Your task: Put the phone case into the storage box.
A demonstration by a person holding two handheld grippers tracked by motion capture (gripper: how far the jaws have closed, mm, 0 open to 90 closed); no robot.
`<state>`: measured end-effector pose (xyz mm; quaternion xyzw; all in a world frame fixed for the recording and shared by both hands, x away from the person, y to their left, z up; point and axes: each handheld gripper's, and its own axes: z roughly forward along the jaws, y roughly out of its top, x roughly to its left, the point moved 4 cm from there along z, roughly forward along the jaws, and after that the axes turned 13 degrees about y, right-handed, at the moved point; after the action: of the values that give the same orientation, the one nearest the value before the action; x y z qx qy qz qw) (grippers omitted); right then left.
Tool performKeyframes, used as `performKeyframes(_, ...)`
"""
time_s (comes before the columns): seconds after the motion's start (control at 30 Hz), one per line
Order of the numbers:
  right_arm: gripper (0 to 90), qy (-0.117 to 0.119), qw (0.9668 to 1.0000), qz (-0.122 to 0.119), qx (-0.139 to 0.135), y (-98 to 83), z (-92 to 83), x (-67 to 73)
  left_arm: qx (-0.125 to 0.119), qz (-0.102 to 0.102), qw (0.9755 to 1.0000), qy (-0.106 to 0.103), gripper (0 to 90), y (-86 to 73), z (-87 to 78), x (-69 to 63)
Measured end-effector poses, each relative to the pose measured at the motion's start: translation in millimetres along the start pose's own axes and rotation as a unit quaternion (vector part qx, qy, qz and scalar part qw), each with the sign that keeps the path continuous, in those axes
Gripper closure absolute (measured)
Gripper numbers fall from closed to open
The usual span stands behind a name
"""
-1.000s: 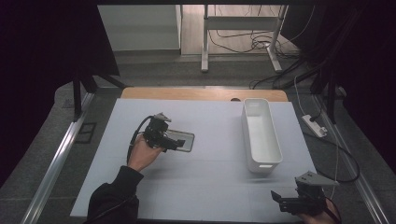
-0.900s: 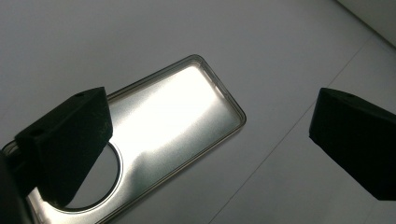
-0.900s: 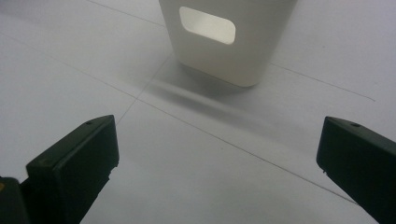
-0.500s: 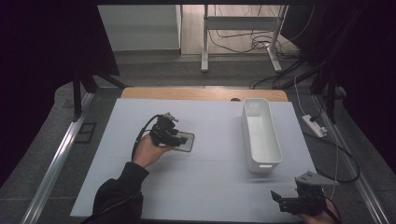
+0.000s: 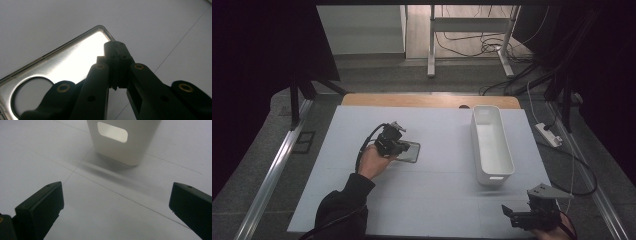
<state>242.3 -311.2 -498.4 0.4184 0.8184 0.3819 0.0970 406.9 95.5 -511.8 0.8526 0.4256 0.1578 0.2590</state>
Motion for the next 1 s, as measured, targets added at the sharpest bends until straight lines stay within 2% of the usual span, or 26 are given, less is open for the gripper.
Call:
performKeyframes(0.17,0.0,0.0,1.0,-0.001,0.001,0.0,0.2,0.3,0.005,-0.002,0.9999,0.009,88.9,-3.6,5.2,-1.5)
performKeyframes(0.27,0.0,0.0,1.0,-0.002,0.001,0.0,0.2,0.4,0.008,-0.01,0.9998,0.017,88.8,-7.6,11.2,-2.3)
performKeyframes(0.57,0.0,0.0,1.0,-0.004,0.003,-0.1,0.5,0.3,0.022,-0.009,0.9997,0.01,88.8,-19.9,23.2,-4.2)
performKeyframes(1.0,0.3,-0.001,1.0,-0.004,0.004,-0.2,0.8,0.2,0.031,-0.004,0.9994,0.015,88.9,-24.5,33.6,-6.1)
